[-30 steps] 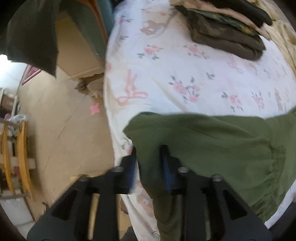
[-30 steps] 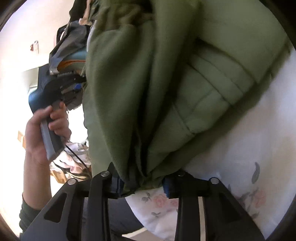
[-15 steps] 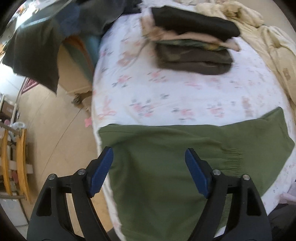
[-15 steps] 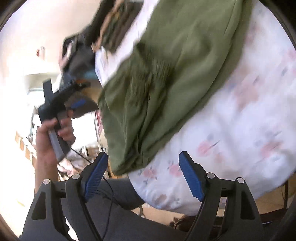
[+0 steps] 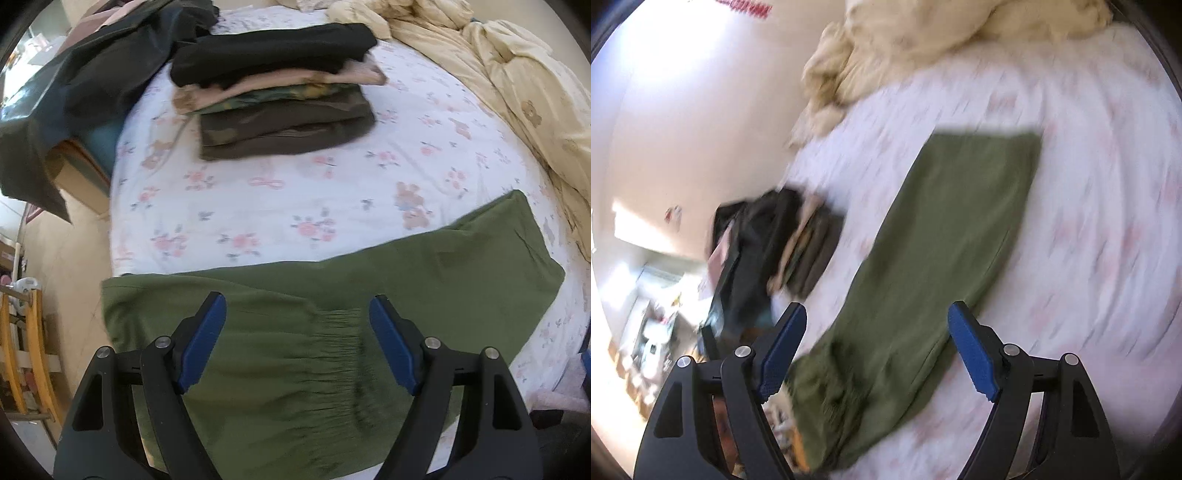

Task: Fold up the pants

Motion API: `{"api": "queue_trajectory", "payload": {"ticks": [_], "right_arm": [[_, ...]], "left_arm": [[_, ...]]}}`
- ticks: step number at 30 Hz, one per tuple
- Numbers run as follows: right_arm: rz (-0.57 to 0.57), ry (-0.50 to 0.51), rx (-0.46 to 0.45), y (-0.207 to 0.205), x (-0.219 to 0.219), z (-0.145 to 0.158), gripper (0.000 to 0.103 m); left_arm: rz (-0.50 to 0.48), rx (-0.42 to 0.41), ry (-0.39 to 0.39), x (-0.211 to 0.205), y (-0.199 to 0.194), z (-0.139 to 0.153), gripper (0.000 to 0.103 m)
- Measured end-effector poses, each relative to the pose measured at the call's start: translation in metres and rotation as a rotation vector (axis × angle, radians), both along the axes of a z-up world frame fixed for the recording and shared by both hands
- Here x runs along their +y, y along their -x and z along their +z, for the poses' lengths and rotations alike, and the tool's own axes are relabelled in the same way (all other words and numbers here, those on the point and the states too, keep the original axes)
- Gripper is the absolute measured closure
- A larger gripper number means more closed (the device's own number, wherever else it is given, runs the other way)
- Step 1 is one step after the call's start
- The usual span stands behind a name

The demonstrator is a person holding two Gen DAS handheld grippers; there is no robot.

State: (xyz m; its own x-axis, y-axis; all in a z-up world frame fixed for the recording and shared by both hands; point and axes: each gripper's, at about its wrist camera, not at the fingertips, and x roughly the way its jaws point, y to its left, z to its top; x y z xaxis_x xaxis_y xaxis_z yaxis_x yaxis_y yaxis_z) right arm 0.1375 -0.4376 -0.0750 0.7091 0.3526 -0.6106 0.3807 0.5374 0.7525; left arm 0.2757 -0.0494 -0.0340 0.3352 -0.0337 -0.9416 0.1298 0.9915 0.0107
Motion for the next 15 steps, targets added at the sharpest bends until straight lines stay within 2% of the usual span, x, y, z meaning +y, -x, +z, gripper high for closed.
{"api": "queue_trajectory", "payload": {"ticks": [2,4,5,7,10,13,15], "right_arm": [[-0.032,0.012,0.016,-0.012,-0.03,-0.005,0.022],[-0.048,0.042,0.082,-0.029,-0.048,-0.02,0.022],[-0.071,0.039,0.16,-0.04,-0.061,-0.036,0.022],[-0.104,0.0,0.226,-0.055,-0.08,-0.056,0.022],[-0.134,0.078,0.245,-0.071,-0.095,-0.06,0.022],[-0.161,0.031,0.225,-0.076,-0.106,-0.066,0.022],[-0.165,0.015,0.25,-0.082,-0.106,-0.074,0.022]], "left_arm": [[0.001,0.02,0.056,-0.004,0.006,-0.007,0.026],[0.012,0.045,0.084,-0.001,0.016,-0.019,0.026],[0.007,0.058,0.069,0.0,0.02,-0.027,0.026],[0.02,0.07,0.025,0.004,0.022,-0.04,0.026],[0.076,0.097,0.046,0.007,0.013,-0.045,0.026],[0.067,0.087,0.061,-0.009,-0.004,-0.038,0.026],[0.027,0.054,0.051,-0.028,-0.014,-0.03,0.026]]}}
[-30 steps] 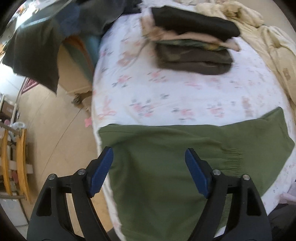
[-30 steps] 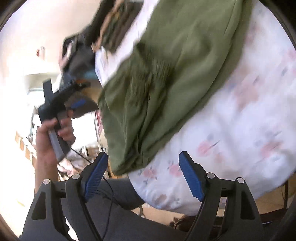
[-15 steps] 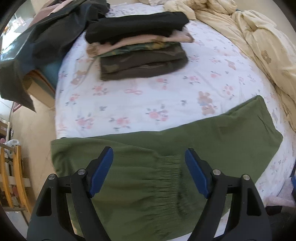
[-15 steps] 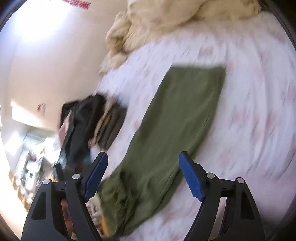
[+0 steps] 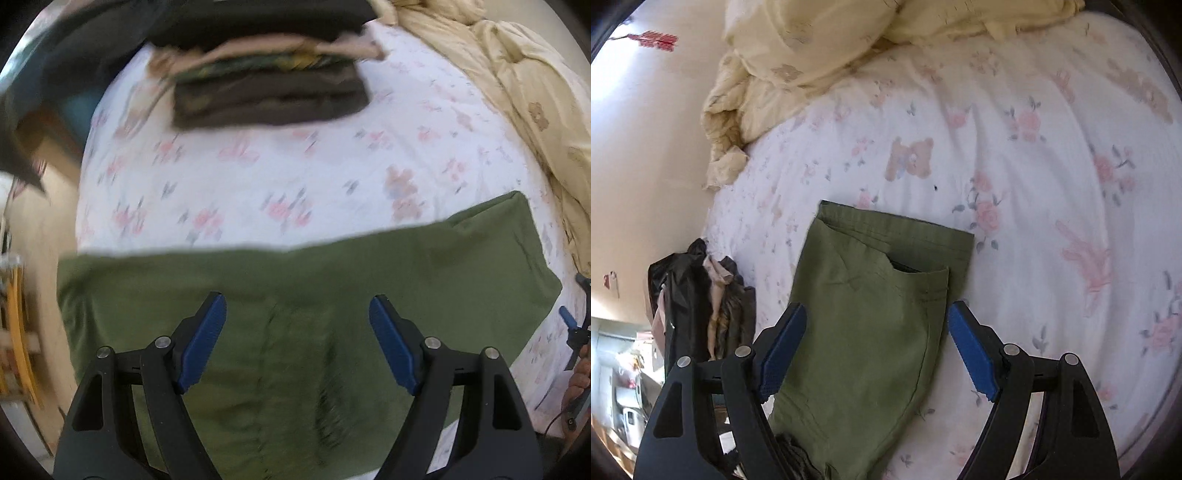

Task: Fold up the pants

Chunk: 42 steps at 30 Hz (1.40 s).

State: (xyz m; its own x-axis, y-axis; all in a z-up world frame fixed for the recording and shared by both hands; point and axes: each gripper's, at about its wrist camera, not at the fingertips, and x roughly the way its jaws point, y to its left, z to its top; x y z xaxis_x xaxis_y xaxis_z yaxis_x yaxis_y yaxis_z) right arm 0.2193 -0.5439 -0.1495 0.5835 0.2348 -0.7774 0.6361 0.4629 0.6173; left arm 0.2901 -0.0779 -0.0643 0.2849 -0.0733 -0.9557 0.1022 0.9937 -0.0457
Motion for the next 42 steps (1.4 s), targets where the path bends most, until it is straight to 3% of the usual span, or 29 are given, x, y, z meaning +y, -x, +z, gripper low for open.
{"api": "queue_trajectory", "payload": {"ticks": [4,7,8,9,15,18,19,20,21,23,27,35,37,39,42], "right_arm": [[-0.083,0.04,0.095,0.001,-0.01,-0.016,0.022],[-0.197,-0.031,0.093,0.008,-0.03,-0.031,0.027],[-0.186,-0.044,0.086,0.006,-0.031,-0.032,0.038],[-0.165,-0.037,0.081,0.003,-0.03,-0.03,0.04],[-0.066,-0.043,0.122,-0.009,-0.015,-0.034,0.04],[0.009,0.06,0.19,-0.016,-0.006,-0.034,0.04],[0.031,0.087,0.203,-0.019,-0.004,-0.034,0.046],[0.062,0.123,0.208,-0.023,-0.003,-0.033,0.076],[0.067,0.136,0.211,-0.024,-0.003,-0.033,0.089],[0.051,0.127,0.188,-0.02,-0.006,-0.029,0.099],[0.07,0.205,0.139,-0.015,0.003,-0.008,0.099],[0.038,0.122,0.164,-0.011,-0.006,-0.016,0.099],[0.037,0.103,0.158,-0.011,-0.008,-0.017,0.099],[0.044,0.097,0.153,-0.011,-0.008,-0.016,0.099],[0.055,0.125,0.146,-0.011,-0.003,-0.01,0.099]], "left_arm": [[-0.045,-0.007,0.029,-0.023,-0.012,0.002,0.026],[-0.068,0.006,0.038,-0.035,-0.017,-0.007,0.026],[-0.075,0.017,0.039,-0.039,-0.019,-0.012,0.026],[-0.079,0.029,0.04,-0.042,-0.021,-0.017,0.026],[-0.102,0.061,0.042,-0.06,-0.031,-0.032,0.026],[-0.127,0.053,0.035,-0.075,-0.036,-0.033,0.026],[-0.132,0.055,0.033,-0.081,-0.038,-0.034,0.026],[-0.135,0.059,0.034,-0.088,-0.041,-0.035,0.026],[-0.135,0.061,0.039,-0.095,-0.043,-0.036,0.026],[-0.143,0.065,0.047,-0.114,-0.049,-0.034,0.026],[-0.209,0.072,0.067,-0.174,-0.065,-0.026,0.026],[-0.281,0.199,0.155,-0.319,-0.095,-0.041,0.027],[-0.268,0.235,0.164,-0.344,-0.096,-0.053,0.039],[-0.234,0.266,0.221,-0.359,-0.098,-0.059,0.05],[-0.229,0.281,0.238,-0.383,-0.097,-0.067,0.05]]}}
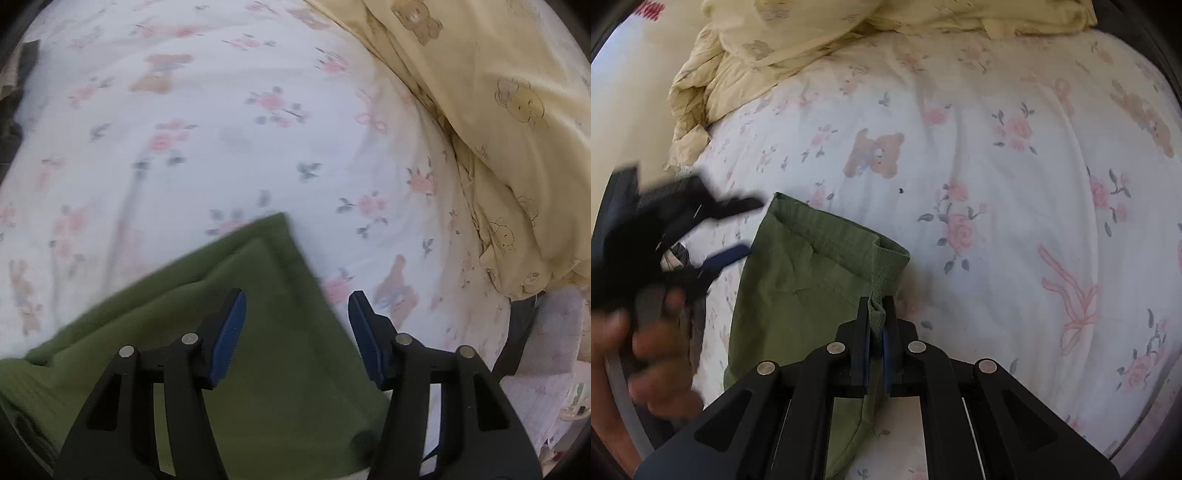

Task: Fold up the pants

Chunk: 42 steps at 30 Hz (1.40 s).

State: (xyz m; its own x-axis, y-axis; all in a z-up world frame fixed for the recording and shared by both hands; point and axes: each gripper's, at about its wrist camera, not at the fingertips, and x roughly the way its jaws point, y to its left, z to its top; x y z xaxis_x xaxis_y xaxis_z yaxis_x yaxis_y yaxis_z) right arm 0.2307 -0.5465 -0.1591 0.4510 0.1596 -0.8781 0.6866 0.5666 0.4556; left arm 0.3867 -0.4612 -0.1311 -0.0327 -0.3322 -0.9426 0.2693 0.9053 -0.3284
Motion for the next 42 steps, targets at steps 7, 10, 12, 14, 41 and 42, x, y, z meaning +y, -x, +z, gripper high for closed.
{"api": "queue_trajectory", "payload": {"ticks": [7,10,12,14,41,42], "right_arm": [[0.022,0.017,-0.035,-0.003,0.007,0.013,0.099],[0.045,0.027,-0.034,-0.006,0.011,0.015,0.099],[0.051,0.033,-0.031,-0.007,0.011,0.016,0.099],[0.059,0.041,-0.033,-0.006,0.012,0.017,0.099],[0.377,0.203,-0.336,0.016,0.09,0.093,0.1],[0.417,0.228,-0.356,0.016,0.102,0.098,0.1]], "left_arm": [[0.038,-0.007,-0.099,-0.022,-0.009,-0.037,0.056],[0.039,-0.06,-0.118,-0.027,-0.012,-0.035,0.059],[0.019,-0.089,-0.154,-0.029,-0.013,-0.034,0.083],[0.003,-0.095,-0.165,-0.027,-0.014,-0.037,0.094],[-0.056,-0.23,0.003,0.097,-0.028,0.09,0.102],[-0.056,-0.24,0.004,0.108,-0.027,0.094,0.102]]}}
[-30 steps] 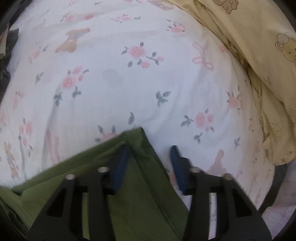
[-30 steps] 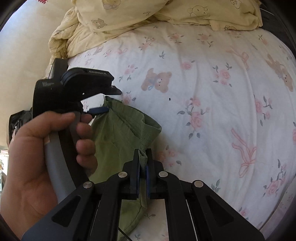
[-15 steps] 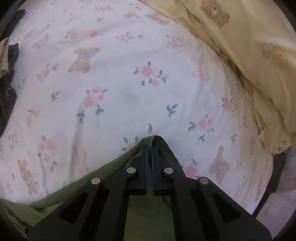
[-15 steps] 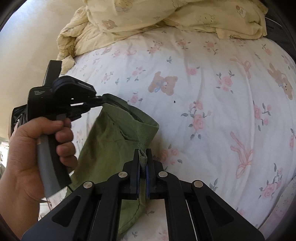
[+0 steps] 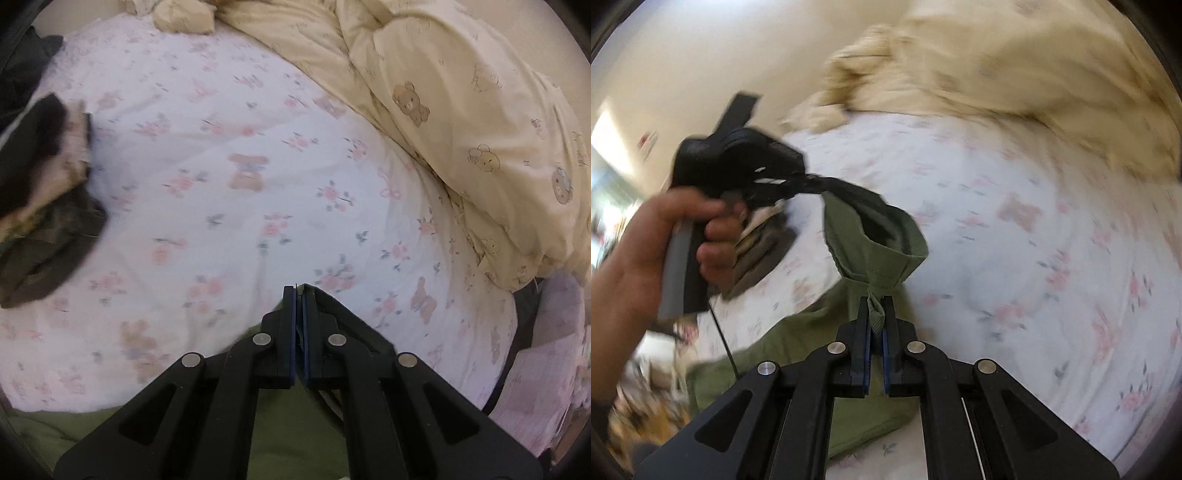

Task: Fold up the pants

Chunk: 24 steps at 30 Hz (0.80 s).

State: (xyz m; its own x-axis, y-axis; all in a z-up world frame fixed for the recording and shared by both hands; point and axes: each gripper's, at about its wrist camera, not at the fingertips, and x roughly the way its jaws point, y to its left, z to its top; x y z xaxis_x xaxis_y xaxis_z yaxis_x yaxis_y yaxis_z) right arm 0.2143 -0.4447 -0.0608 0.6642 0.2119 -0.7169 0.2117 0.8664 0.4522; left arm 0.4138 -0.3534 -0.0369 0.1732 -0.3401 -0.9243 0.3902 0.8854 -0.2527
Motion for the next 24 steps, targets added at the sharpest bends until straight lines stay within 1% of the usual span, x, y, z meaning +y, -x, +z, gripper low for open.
{"api": "queue_trajectory", "payload": {"ticks": [1,3,7,10,12,14,15,18,19,21,22,23,24], "right_arm": [[0.044,0.033,-0.025,0.001,0.015,0.006,0.1],[0.11,0.053,-0.053,0.003,0.037,0.011,0.1],[0.235,0.084,-0.056,0.008,0.082,0.011,0.1],[0.368,0.16,-0.048,0.011,0.131,0.006,0.1],[0.455,0.189,-0.02,0.013,0.168,-0.005,0.1],[0.517,0.228,0.02,0.016,0.196,-0.021,0.1],[0.566,0.26,0.05,0.019,0.219,-0.033,0.1],[0.665,0.33,0.117,0.028,0.257,-0.063,0.1],[0.709,0.366,0.149,0.036,0.271,-0.077,0.1],[0.745,0.418,0.179,0.043,0.283,-0.092,0.099],[0.755,0.438,0.179,0.047,0.288,-0.096,0.099],[0.759,0.451,0.178,0.049,0.29,-0.097,0.093],[0.764,0.419,0.19,0.049,0.289,-0.097,0.093]], "left_arm": [[0.005,-0.002,0.005,0.012,0.0,0.003,0.102],[0.021,0.001,0.024,0.044,0.004,0.008,0.102],[0.051,-0.002,0.044,0.106,0.018,0.01,0.102],[0.091,-0.005,0.031,0.159,0.03,0.0,0.102],[0.103,-0.001,0.004,0.185,0.038,-0.013,0.102],[0.101,0.0,-0.043,0.207,0.049,-0.03,0.102],[0.102,0.008,-0.073,0.218,0.056,-0.042,0.101],[0.086,0.06,-0.169,0.239,0.071,-0.079,0.1],[0.089,0.062,-0.185,0.244,0.075,-0.086,0.1],[0.109,0.094,-0.197,0.257,0.081,-0.101,0.099],[0.115,0.113,-0.212,0.262,0.081,-0.106,0.087],[0.127,0.125,-0.23,0.267,0.082,-0.109,0.079],[0.142,0.108,-0.222,0.272,0.082,-0.106,0.069]]}}
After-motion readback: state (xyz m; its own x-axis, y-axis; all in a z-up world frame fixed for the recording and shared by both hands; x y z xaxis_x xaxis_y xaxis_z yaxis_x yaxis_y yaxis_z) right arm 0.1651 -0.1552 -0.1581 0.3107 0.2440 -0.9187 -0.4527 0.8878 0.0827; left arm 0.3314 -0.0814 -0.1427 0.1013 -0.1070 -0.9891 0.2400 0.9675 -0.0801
